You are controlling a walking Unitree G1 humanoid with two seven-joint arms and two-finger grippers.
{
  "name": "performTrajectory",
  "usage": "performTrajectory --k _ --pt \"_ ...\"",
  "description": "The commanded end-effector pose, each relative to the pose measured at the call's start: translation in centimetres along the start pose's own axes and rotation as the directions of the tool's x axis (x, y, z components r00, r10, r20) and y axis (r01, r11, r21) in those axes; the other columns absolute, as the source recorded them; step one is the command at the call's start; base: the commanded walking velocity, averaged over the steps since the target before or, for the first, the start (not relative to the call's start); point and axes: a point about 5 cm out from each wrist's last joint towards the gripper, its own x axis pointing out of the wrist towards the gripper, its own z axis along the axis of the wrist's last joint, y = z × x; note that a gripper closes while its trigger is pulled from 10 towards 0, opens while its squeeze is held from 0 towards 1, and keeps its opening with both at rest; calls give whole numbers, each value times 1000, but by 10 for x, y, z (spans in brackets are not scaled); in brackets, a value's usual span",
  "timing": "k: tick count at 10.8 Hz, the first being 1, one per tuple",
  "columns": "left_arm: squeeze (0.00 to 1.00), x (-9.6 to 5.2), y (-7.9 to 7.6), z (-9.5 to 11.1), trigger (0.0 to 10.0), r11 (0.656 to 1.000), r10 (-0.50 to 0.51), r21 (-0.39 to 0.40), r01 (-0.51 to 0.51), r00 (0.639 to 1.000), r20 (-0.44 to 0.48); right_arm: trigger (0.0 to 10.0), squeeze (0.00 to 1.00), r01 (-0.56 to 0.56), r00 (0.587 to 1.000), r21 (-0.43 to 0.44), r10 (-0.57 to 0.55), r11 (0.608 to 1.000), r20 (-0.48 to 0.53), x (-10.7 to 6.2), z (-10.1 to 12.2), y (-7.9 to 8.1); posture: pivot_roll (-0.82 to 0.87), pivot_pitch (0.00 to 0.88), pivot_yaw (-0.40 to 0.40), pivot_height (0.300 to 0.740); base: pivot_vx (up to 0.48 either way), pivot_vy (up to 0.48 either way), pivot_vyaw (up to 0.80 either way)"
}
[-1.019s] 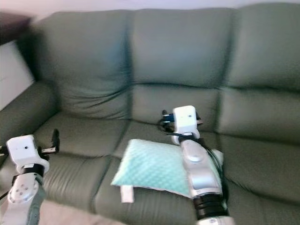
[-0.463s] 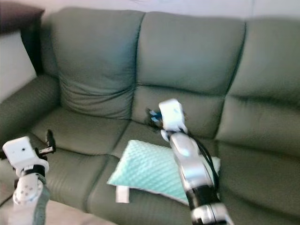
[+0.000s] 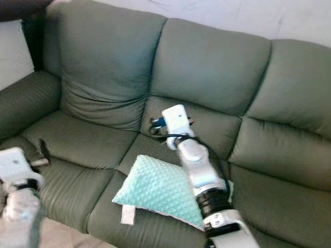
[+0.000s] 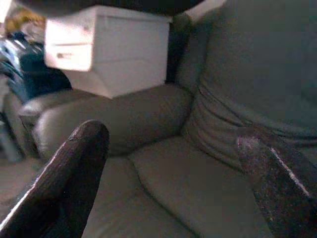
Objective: Move the pillow to the sofa
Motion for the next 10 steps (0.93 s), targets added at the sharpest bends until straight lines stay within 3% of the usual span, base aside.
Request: performTrajectory --k 1,5,7,10 --pt "0 1 -1 -1 10000 1000 -18 3 18 1000 -7 10000 0 16 1000 -16 -16 1000 25 1 3 -2 -89 0 -49 740 0 0 0" --pt "0 -20 -4 -17 10000 997 -73 10 74 994 -79 10000 0 128 991 -12 -128 992 31 -11 -11 -26 -124 0 37 740 0 0 0" --pt "0 -17 -8 -15 10000 996 -85 8 86 994 -75 10000 0 145 989 -36 -144 989 38 -13 -11 -29 -134 0 43 740 0 0 0" --pt "0 -13 -9 -12 10000 997 -74 18 76 995 -69 10000 0 128 991 -52 -126 990 44 -12 -11 -26 -133 0 43 740 0 0 800"
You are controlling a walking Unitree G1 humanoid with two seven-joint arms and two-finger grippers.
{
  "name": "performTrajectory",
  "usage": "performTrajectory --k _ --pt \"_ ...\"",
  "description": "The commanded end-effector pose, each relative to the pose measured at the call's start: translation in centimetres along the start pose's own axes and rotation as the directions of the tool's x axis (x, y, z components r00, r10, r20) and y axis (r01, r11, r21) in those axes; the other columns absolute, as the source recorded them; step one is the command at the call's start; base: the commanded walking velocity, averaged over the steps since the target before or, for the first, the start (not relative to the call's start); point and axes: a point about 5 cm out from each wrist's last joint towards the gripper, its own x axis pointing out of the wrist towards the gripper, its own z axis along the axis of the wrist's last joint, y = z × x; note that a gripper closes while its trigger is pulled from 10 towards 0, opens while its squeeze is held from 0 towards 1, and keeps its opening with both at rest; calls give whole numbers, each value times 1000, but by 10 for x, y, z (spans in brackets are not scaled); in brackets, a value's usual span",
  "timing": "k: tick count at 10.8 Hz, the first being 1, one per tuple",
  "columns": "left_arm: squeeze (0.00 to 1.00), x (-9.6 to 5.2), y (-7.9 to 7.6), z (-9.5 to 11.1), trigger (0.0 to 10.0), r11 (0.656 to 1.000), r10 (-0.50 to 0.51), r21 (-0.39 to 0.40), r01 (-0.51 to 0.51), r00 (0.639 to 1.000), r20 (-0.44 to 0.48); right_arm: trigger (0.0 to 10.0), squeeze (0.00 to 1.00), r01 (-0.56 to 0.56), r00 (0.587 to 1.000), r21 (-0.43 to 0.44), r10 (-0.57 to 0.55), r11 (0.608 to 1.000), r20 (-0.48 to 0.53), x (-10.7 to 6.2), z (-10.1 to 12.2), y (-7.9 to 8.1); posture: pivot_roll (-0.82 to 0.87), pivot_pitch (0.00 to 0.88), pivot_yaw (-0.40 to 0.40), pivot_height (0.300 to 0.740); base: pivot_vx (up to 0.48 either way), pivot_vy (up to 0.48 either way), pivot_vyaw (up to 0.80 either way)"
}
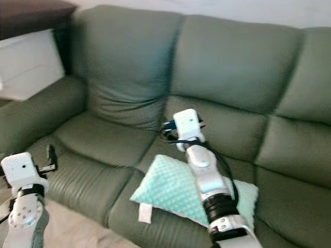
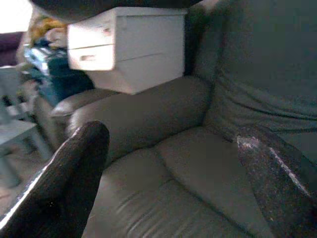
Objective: Move the pillow to the sofa
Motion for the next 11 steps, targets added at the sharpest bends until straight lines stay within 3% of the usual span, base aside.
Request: performTrajectory --k 1,11 --pt "0 0 2 -1 10000 1000 20 -4 -20 1000 -20 10000 0 2 1000 -16 -2 1000 4 1 1 -5 -139 0 46 740 0 0 800" --pt "0 0 6 -6 10000 999 42 -30 -44 997 -62 10000 0 -14 1000 -17 14 1000 8 0 0 1 -143 0 54 740 0 0 800"
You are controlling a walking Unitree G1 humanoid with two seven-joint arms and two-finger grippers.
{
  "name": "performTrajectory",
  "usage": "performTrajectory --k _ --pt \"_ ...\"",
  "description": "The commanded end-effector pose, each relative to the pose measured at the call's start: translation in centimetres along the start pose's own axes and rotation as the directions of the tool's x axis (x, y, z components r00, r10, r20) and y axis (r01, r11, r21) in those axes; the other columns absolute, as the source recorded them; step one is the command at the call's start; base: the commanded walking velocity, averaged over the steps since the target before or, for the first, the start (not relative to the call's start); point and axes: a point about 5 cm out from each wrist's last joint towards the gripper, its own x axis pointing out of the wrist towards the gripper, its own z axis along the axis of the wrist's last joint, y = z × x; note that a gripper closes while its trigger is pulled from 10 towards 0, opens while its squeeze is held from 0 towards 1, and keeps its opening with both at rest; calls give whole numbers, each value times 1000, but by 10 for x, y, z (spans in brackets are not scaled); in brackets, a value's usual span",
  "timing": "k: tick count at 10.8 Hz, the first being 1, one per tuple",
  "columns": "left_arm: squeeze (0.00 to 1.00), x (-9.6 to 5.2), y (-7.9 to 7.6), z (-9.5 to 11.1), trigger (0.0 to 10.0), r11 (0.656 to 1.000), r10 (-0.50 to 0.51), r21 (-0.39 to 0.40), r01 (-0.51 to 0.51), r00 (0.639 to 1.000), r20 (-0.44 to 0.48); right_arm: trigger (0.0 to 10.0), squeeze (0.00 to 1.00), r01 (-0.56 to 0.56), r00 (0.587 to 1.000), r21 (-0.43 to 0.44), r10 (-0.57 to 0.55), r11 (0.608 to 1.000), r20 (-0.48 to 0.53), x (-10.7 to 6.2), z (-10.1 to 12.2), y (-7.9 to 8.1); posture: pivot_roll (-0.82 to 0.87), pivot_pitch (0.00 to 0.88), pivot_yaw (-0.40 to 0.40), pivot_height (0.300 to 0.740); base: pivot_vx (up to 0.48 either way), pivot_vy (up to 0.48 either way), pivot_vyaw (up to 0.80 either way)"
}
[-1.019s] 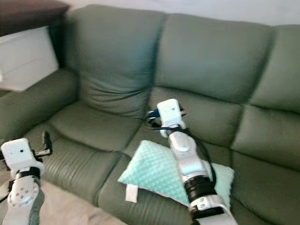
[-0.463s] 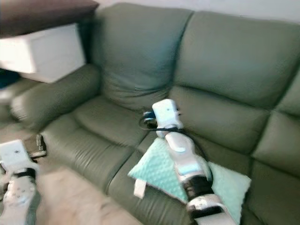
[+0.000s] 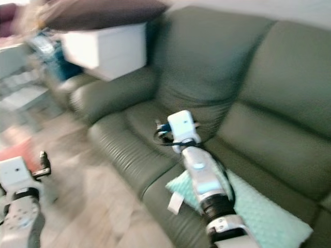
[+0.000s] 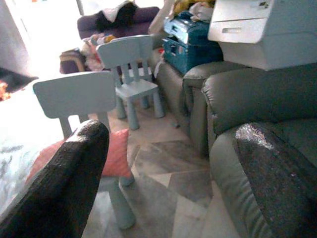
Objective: Move the pillow to the sofa
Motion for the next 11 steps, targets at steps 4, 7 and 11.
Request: performTrajectory --k 4,7,11 --pt "0 0 7 2 10000 1000 14 9 -14 1000 1 10000 0 -4 1000 36 3 999 28 3 7 4 -138 6 53 740 0 0 600" --pt "0 -2 11 -1 10000 999 28 -25 -28 999 -23 10000 0 -9 1000 46 7 999 29 4 8 5 -135 9 52 740 0 86 0" --pt "0 -1 9 -2 10000 999 22 -36 -23 999 -35 10000 0 -9 1000 45 8 999 24 3 7 5 -139 12 54 740 0 480 0"
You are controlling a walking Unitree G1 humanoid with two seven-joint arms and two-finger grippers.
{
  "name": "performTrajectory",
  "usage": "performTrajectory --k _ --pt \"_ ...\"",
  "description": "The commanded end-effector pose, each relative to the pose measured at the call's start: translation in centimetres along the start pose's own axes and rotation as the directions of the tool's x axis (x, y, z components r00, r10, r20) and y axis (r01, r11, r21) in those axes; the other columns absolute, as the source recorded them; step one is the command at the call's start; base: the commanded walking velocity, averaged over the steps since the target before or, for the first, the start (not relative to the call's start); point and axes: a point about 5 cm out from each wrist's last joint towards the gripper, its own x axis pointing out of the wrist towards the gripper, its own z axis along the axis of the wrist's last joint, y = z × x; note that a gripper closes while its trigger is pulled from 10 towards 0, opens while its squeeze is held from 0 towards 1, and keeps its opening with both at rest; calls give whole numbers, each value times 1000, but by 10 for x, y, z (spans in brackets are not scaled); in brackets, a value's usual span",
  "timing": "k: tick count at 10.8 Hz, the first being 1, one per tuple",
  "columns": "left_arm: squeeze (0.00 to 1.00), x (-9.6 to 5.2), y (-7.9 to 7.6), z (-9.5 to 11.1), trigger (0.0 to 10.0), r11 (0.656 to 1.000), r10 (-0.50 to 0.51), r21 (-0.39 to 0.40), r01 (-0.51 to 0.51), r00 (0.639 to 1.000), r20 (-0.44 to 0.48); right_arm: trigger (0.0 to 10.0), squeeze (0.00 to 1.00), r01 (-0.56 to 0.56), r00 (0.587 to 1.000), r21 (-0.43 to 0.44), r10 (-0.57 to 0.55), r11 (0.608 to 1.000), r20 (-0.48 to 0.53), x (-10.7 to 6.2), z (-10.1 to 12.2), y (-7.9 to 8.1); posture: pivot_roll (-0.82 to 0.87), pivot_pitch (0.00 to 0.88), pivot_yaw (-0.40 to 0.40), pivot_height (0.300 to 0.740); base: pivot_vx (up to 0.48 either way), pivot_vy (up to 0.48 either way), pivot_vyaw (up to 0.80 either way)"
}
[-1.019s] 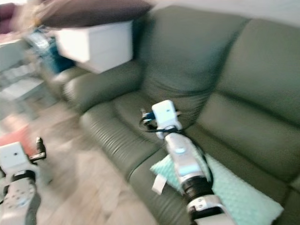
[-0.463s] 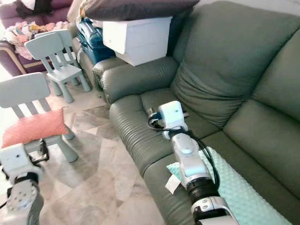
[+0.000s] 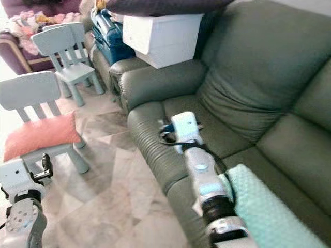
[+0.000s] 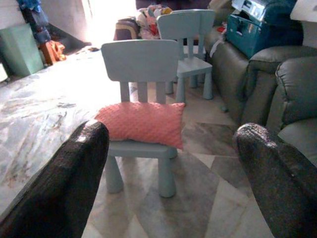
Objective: Move the pillow to the sofa
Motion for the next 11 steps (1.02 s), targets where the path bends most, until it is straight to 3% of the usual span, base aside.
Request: performTrajectory --k 1,11 --pt "0 1 1 2 10000 1000 0 3 0 1000 1 10000 0 6 1000 -11 -6 1000 6 0 3 -5 -140 13 54 740 0 480 0" --pt "0 1 0 -1 10000 1000 11 5 -11 1000 -20 10000 0 -2 1000 -7 2 1000 4 1 2 -6 -141 6 52 740 0 480 0"
